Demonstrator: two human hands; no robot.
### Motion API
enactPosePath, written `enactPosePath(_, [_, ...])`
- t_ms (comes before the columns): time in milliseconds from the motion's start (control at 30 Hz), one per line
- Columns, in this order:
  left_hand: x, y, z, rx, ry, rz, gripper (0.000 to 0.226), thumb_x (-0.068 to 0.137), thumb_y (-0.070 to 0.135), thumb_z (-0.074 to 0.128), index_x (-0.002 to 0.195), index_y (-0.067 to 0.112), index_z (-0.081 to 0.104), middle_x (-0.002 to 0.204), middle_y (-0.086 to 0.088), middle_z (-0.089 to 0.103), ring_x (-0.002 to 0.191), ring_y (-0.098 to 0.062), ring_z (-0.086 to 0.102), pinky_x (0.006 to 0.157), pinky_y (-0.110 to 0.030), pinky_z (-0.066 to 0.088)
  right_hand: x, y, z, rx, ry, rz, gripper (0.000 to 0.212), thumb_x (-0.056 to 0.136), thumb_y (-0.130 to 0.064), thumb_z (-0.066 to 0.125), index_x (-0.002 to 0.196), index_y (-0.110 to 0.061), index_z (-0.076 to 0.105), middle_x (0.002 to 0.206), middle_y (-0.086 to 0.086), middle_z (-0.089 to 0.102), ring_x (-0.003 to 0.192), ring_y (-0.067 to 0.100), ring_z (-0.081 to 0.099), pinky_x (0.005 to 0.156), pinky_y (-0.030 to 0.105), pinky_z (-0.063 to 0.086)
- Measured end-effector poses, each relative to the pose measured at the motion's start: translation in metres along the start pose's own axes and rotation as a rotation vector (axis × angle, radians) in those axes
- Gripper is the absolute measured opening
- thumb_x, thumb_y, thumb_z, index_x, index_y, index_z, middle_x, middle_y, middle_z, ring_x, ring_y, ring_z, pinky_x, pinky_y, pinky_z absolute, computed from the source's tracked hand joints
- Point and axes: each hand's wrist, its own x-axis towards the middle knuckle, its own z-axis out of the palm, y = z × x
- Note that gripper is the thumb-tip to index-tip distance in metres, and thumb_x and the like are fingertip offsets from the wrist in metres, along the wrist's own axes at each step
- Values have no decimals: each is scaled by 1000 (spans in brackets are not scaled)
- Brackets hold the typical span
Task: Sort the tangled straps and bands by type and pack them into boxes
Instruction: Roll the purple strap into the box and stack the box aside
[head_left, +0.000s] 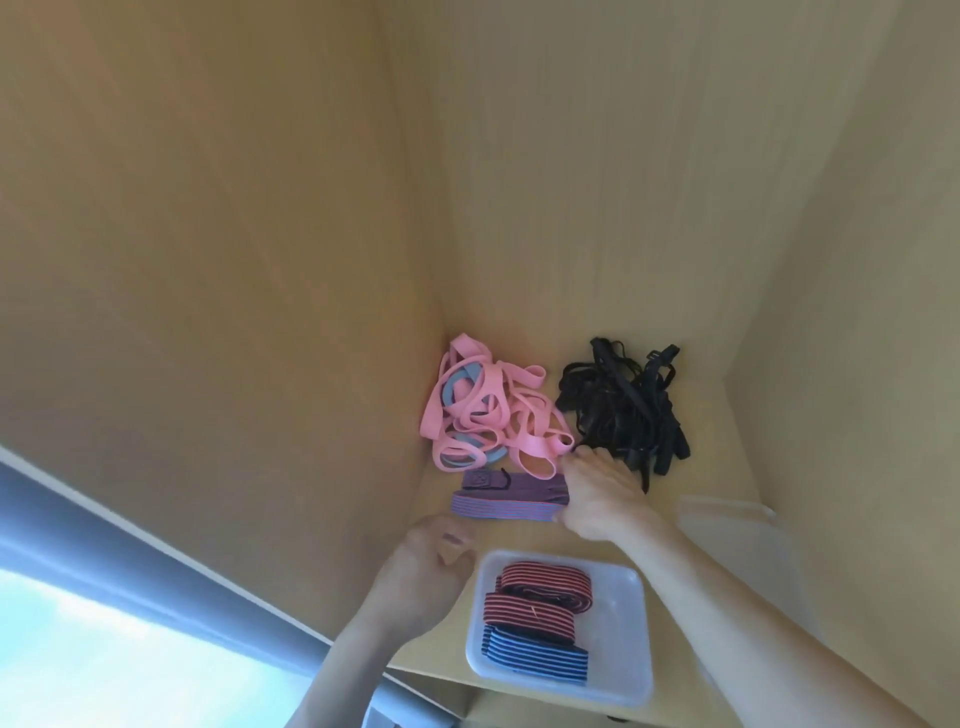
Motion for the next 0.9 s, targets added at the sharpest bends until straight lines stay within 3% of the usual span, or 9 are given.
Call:
enactPosePath(133, [3,-4,1,-28,33,-55,18,90,19,66,87,36,62,97,15,64,60,16,52,62,-5,38,11,-4,11,-91,-95,37,82,79,-51,77,144,-15,42,140,5,49,134,28,41,114,41,31])
enactPosePath(367, [3,-4,2,-22,24,-114,14,89,23,66,86,36,62,95,15,65,61,11,53,61,-8,39,3,-5,23,-183,-6,-4,57,85,-25,70,137,-14,49,128,1,58,128,26,42,123,50,14])
enactPosePath(467, [3,-2,1,-12,13,-125,12,89,23,66,87,35,63,92,14,65,59,9,53,60,-12,40,-2,-8,19,-170,33,-44,54,86,-15,64,138,-10,51,127,4,60,130,27,44,125,45,14])
enactPosePath(533, [3,2,0,-23,17,-126,11,88,21,66,89,32,65,92,13,66,59,6,53,60,-15,41,-6,-8,12,-72,25,-32,46,86,-14,62,131,-12,56,124,6,61,126,28,50,116,38,33])
enactPosePath(600, [4,5,-3,-41,27,-128,10,89,19,66,92,28,66,92,10,65,58,5,52,59,-14,42,-11,-7,-4,97,-12,-1,31,86,-19,63,117,-18,63,118,5,62,116,28,59,91,33,48])
enactPosePath(700, [6,11,-9,-66,39,-130,9,89,15,65,91,24,66,92,5,66,55,4,52,56,-13,42,-16,-4,-33,249,-38,-19,13,83,-28,66,93,-19,66,100,3,65,94,28,64,70,32,50])
enactPosePath(767, [8,18,-12,-86,44,-134,12,90,13,65,88,25,66,91,3,66,59,0,54,56,-13,42,-17,-1,-49,345,-48,-40,15,82,-30,69,82,-15,64,85,1,63,76,24,61,64,34,50])
enactPosePath(833, [10,26,-14,-100,48,-135,12,90,11,65,88,23,67,89,4,65,65,-5,56,58,-11,42,-19,2,-63,459,-52,-49,25,83,-29,69,68,-14,57,67,-2,54,60,19,50,55,32,38])
enactPosePath(900, [12,35,-15,-155,51,-148,11,91,8,64,90,18,69,86,4,65,70,-11,58,59,-10,42,-21,6,-75,594,-49,-45,29,85,-27,69,63,-13,56,58,-4,49,54,16,46,52,30,34])
